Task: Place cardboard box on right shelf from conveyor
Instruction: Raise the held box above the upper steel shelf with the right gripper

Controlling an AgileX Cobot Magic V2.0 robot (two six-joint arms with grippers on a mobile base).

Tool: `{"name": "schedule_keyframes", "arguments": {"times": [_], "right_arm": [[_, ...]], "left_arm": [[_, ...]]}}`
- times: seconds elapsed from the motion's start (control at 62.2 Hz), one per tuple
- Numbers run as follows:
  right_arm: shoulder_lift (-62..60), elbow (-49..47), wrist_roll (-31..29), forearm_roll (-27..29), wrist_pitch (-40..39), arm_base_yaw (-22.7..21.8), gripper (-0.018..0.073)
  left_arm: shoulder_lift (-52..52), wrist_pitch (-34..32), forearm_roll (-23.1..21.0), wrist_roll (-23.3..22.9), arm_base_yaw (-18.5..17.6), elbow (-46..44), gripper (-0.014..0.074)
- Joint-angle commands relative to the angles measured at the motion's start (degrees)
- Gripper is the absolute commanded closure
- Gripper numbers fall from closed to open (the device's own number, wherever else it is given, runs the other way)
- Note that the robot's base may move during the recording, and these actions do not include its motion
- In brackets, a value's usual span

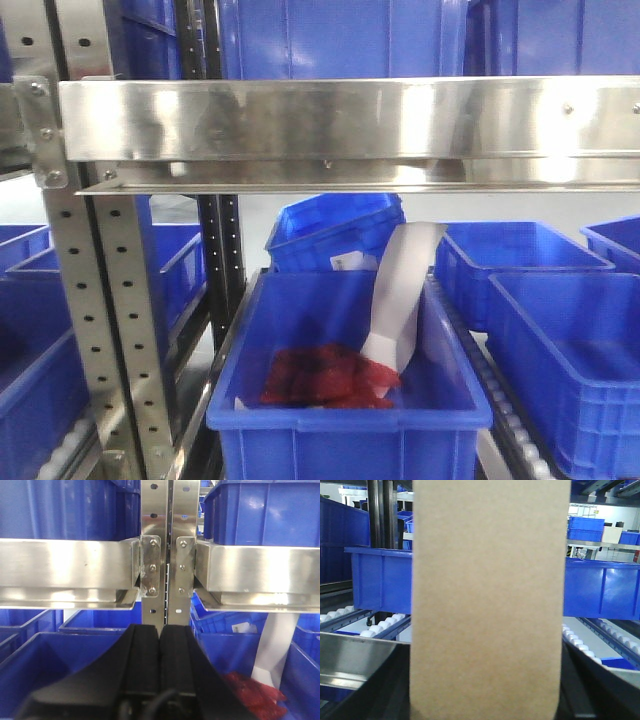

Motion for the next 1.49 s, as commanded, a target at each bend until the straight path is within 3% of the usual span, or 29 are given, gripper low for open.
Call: {"name": "schedule_keyframes", "arguments": {"times": [0.0, 1.173, 1.366, 1.478], "right_arm": [[0.6, -1.7, -0.2, 0.0, -5.9, -0.3, 0.0474], [0.6, -2.1, -0.2, 0.0, -6.7, -0.3, 0.0474], [4.5, -10.9, -0.6, -0.1, -4.4, -0.3, 0.0506], [11.2, -19.1, -5.3, -0.1, 0.1, -0.3, 0.0505]], "left_arm": [[-0.3, -5.0, -0.5, 0.0, -0.1, 0.3, 0.0713], [-0.3, -5.0, -0.5, 0.0, -0.1, 0.3, 0.0713], [-0.3, -5.0, -0.5, 0.0, -0.1, 0.3, 0.0713], [-0.3, -5.0, -0.5, 0.0, -0.1, 0.3, 0.0713]]}}
